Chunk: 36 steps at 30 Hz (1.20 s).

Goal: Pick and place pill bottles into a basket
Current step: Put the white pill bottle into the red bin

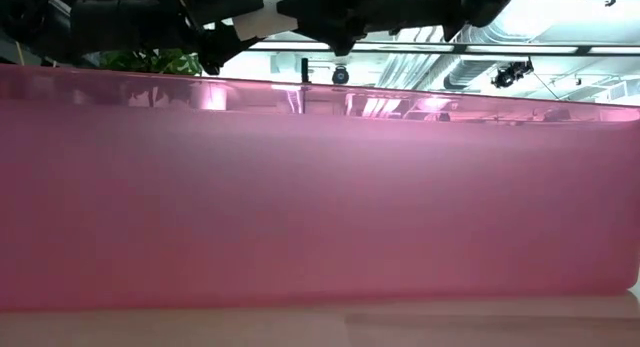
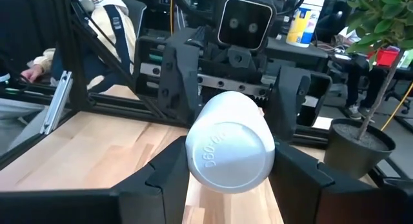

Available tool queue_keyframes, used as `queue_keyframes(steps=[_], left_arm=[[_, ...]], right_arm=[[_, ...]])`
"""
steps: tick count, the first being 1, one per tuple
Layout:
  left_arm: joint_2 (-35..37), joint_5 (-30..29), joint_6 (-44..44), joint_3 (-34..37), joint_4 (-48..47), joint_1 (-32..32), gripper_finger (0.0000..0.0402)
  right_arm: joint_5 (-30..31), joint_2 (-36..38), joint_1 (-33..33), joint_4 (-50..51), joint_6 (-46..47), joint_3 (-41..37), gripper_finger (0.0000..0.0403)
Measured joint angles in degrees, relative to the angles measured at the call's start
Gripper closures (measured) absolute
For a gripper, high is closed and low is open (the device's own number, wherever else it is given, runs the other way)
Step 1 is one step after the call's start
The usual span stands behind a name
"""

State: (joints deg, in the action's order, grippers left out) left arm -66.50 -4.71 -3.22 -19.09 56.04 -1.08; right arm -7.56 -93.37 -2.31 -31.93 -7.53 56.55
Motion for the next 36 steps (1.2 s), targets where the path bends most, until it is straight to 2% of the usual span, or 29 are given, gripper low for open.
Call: queue_keyframes(steps=[17, 36], left_arm=[[0.00, 0.87, -0.02, 0.00, -0.36, 0.00, 0.0187], [1.71, 0.98, 1.33, 0.00, -1.17, -0.02, 0.0191]], right_arm=[[0.56, 0.08, 0.00, -0.06, -0.05, -0.02, 0.0230], [0.69, 0.08, 0.00, -0.01, -0.10, 0.09, 0.0225]])
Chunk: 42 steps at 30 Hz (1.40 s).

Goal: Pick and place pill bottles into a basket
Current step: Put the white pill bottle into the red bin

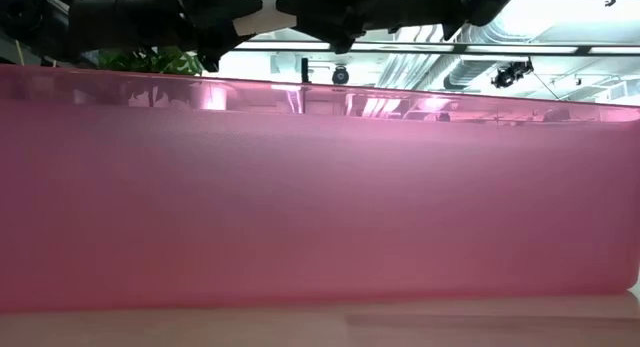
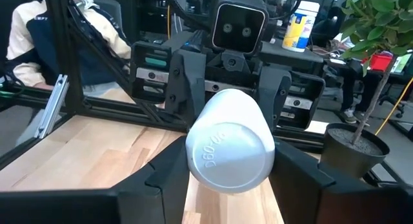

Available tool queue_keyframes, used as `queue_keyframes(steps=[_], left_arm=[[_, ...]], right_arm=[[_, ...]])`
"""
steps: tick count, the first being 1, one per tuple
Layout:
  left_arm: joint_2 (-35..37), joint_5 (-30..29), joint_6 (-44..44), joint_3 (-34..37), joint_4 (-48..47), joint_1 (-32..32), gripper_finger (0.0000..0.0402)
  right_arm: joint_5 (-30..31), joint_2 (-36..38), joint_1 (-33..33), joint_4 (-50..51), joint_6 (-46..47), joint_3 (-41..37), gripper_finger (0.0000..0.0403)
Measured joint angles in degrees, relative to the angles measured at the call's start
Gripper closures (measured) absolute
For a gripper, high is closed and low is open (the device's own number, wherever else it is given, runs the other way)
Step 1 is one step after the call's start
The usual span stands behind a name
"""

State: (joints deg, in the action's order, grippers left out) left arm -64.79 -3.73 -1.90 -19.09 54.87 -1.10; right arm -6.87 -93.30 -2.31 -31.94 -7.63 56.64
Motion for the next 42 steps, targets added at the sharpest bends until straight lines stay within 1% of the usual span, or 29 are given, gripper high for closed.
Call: queue_keyframes(steps=[7, 15, 18, 22, 25, 27, 31, 34, 37, 42], left_arm=[[0.33, 0.35, 0.35, -0.04, 1.12, 0.00, 0.0191], [0.24, 0.35, 0.29, -0.04, 0.16, -0.02, 0.0191], [0.59, 0.35, 0.23, -0.04, -0.65, -0.02, 0.0191], [2.15, 0.77, 0.18, -0.26, -2.10, -0.02, 0.0191], [4.31, 1.66, 0.27, -3.49, -9.86, -0.02, 0.0191], [5.57, 1.70, 0.68, -7.42, -19.09, -0.02, 0.0192], [5.87, 2.01, 2.22, -17.96, -38.67, -0.02, 0.0192], [5.41, 3.12, 3.52, -26.62, -50.92, -0.02, 0.0192], [5.29, 3.21, 4.16, -34.51, -63.56, -0.02, 0.0192], [5.28, 3.23, 4.06, -44.86, -79.14, -0.02, 0.0194]], right_arm=[[-0.54, 0.02, 0.00, 0.95, 0.30, -0.24, 0.0192], [-0.16, -0.02, -0.67, 1.50, 0.13, -0.17, 0.0156], [1.13, 0.81, -1.52, 6.88, 0.08, -0.17, 0.0140], [6.40, 2.18, -3.27, 18.06, 2.86, -0.11, 0.0121], [7.43, 2.63, -4.52, 24.99, 4.79, -0.13, 0.0113], [7.41, 2.67, -5.03, 28.43, 5.62, -0.09, 0.0112], [7.50, 2.67, -5.72, 33.66, 6.69, -0.09, 0.0112], [8.73, 2.67, -6.11, 36.56, 7.63, -0.07, 0.0112], [11.67, 2.67, -6.46, 40.87, 7.69, -0.07, 0.0111], [19.16, 2.67, -7.70, 48.93, 10.03, -0.07, 0.0111]])
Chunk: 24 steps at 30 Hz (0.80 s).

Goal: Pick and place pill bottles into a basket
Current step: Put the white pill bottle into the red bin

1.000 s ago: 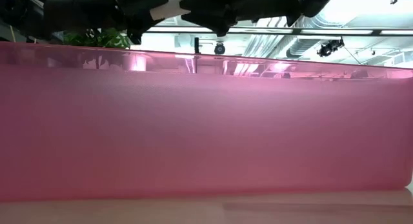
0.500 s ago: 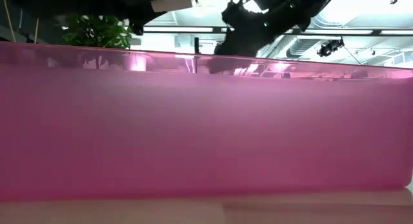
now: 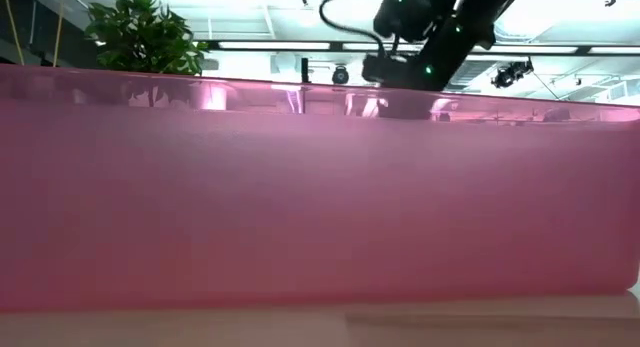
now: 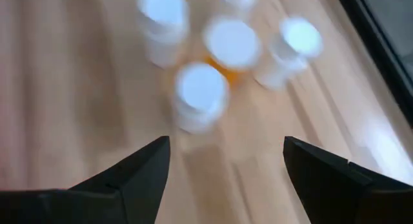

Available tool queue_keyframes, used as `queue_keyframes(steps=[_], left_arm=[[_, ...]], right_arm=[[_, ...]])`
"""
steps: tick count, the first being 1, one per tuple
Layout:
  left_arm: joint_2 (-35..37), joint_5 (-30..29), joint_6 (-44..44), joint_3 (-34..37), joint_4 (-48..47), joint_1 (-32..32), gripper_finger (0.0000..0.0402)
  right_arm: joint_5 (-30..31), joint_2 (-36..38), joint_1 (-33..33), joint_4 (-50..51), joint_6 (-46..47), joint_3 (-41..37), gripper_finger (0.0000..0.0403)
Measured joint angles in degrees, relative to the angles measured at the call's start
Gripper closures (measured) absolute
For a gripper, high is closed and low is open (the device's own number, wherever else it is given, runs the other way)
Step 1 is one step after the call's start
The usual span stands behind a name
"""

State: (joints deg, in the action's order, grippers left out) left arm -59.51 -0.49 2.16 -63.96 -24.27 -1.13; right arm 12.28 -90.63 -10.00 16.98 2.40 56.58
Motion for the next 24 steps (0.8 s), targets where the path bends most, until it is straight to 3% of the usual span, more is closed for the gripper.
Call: queue_keyframes(steps=[6, 21, 24], left_arm=[[-4.81, 0.00, -1.09, -9.98, -12.36, -0.02, 0.0194], [-33.22, 2.11, 1.96, -45.58, -48.47, -0.55, 0.0194], [-37.09, 2.98, 2.00, -50.82, -50.78, -0.88, 0.0194]], right_arm=[[4.37, 0.00, -2.81, 7.84, 6.81, 0.00, 0.0111], [4.48, 0.00, -6.82, 17.73, 15.29, -0.13, 0.0111], [5.83, 0.00, -7.46, 20.69, 17.03, -0.13, 0.0111]])
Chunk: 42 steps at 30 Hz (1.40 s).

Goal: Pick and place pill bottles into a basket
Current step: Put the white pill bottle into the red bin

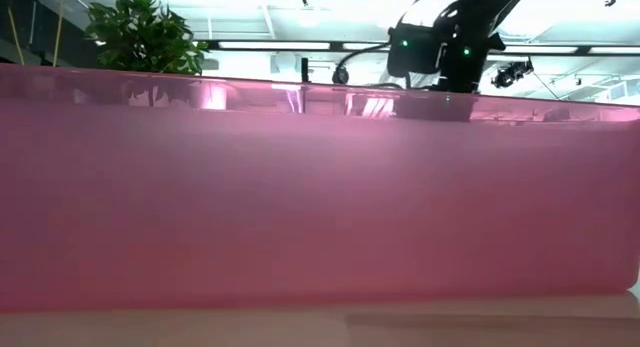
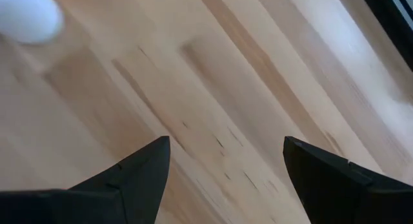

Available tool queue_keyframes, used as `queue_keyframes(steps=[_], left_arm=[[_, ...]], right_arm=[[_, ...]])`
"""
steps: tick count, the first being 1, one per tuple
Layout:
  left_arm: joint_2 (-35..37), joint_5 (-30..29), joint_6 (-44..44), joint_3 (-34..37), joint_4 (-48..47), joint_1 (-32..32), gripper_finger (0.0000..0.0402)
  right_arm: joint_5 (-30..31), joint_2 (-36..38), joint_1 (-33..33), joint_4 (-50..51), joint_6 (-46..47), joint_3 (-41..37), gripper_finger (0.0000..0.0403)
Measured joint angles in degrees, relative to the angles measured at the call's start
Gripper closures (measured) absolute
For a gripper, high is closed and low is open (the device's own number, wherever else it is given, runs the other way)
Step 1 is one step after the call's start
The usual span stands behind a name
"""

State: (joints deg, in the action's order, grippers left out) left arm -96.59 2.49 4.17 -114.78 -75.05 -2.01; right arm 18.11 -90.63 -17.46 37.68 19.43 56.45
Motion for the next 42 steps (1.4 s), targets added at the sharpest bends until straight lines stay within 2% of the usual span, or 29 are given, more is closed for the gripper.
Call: queue_keyframes(steps=[6, 29, 42], left_arm=[[-5.73, 1.25, 0.13, -5.13, -1.61, -1.49, 0.0194], [-20.69, 1.28, -0.94, -5.20, 3.53, -7.70, 0.0194], [-29.45, -9.80, -0.95, -5.20, 4.36, -11.70, 0.0195]], right_arm=[[2.15, 0.00, -0.37, 3.79, 1.12, -0.02, 0.0111], [2.50, -0.02, -0.28, 5.67, -0.26, -0.02, 0.0111], [2.77, -0.02, -0.28, 6.73, -2.30, -0.02, 0.0111]])
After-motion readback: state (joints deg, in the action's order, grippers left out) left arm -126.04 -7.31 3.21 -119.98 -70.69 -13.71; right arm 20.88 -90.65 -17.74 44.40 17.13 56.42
